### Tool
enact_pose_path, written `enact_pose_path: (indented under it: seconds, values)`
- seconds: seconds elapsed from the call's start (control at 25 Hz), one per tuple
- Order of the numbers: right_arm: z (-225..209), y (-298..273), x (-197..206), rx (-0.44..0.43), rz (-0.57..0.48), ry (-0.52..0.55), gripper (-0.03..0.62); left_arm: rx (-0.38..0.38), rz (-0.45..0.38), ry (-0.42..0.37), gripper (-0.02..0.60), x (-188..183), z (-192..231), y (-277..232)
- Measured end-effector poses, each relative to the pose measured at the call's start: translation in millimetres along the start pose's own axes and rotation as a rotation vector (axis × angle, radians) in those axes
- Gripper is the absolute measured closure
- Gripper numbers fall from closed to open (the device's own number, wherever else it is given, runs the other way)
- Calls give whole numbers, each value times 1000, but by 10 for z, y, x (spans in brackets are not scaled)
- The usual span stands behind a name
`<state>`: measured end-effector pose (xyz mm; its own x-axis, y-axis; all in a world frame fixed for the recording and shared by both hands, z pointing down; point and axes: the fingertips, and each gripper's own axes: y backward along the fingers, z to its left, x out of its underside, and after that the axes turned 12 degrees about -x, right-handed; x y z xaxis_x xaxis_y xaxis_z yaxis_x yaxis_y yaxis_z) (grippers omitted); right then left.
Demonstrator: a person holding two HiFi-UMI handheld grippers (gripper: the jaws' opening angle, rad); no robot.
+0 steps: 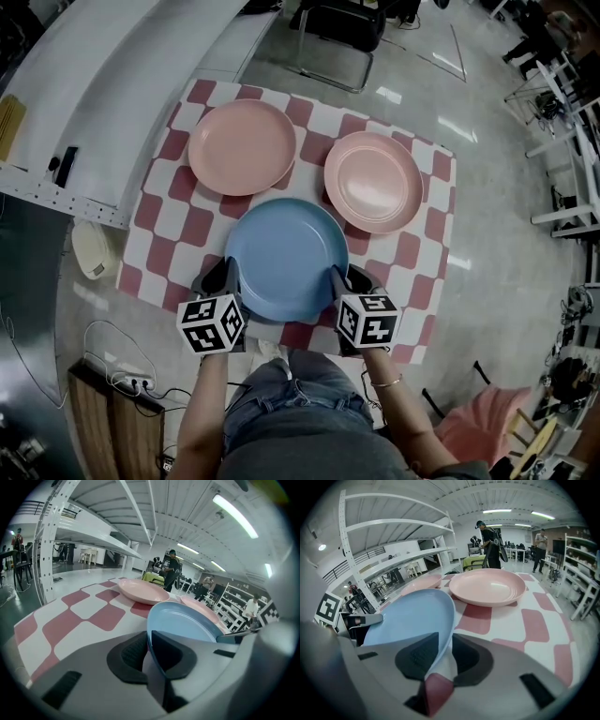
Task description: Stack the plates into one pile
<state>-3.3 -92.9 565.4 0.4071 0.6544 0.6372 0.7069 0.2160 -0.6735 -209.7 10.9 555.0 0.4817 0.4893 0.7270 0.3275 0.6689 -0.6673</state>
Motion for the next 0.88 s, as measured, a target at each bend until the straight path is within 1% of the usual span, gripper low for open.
enact_pose_path:
  seconds: [0.2,0.32,0.64,0.88]
  values:
    - [3,72,-101,11,-29,9,499,19,-33,-19,540,-144,-63,38]
    - [-35,144,-194,26,-54,24,497,43,-54,-42,538,-243,-157,57]
    - [-255,370,-444,81,-122,8,499,123,-87,-114,531,-535,-531,-22]
    - [-460,527,-559,127,-156,-17,499,180,-108,-169,529,-714,-847,-111]
